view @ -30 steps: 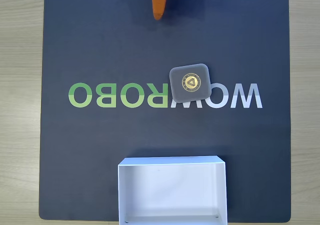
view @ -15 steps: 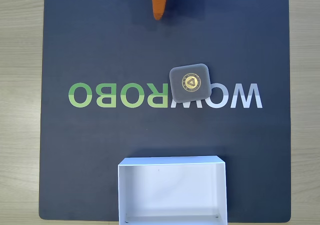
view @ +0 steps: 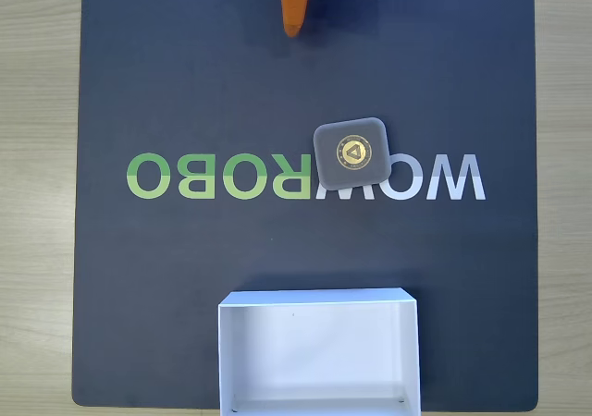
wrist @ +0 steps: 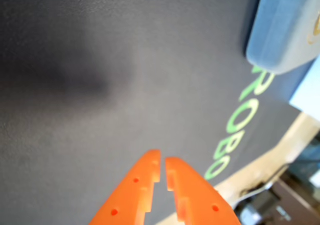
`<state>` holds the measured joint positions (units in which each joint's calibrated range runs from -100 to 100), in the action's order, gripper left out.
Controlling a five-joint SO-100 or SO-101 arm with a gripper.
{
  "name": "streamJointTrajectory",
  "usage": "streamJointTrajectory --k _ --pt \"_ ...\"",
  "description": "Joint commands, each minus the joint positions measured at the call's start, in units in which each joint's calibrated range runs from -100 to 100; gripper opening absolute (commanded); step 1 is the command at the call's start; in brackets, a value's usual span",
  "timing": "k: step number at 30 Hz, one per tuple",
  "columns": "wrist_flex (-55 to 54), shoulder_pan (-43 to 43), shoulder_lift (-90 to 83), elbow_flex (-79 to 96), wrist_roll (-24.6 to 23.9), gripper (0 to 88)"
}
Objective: Grab the usb to bin
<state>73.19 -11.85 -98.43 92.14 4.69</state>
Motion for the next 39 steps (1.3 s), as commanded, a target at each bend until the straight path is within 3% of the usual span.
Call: streamJointTrajectory --k 1,6,14,20,29,39 --pt "-2.0 0.1 3.1 -0.9 -0.1 1.0" --pt "-6.8 0.1 16.7 -8.2 -0.5 1.0" --pt "-6.5 1.4 44.5 -35.0 -0.2 1.4" --pt "-7.9 6.6 61.8 -44.6 -0.1 1.4" --pt "-11.8 7.5 82.3 -59.3 -0.6 2.3" --pt "-12.2 8.7 94.8 -65.7 -6.1 34.3"
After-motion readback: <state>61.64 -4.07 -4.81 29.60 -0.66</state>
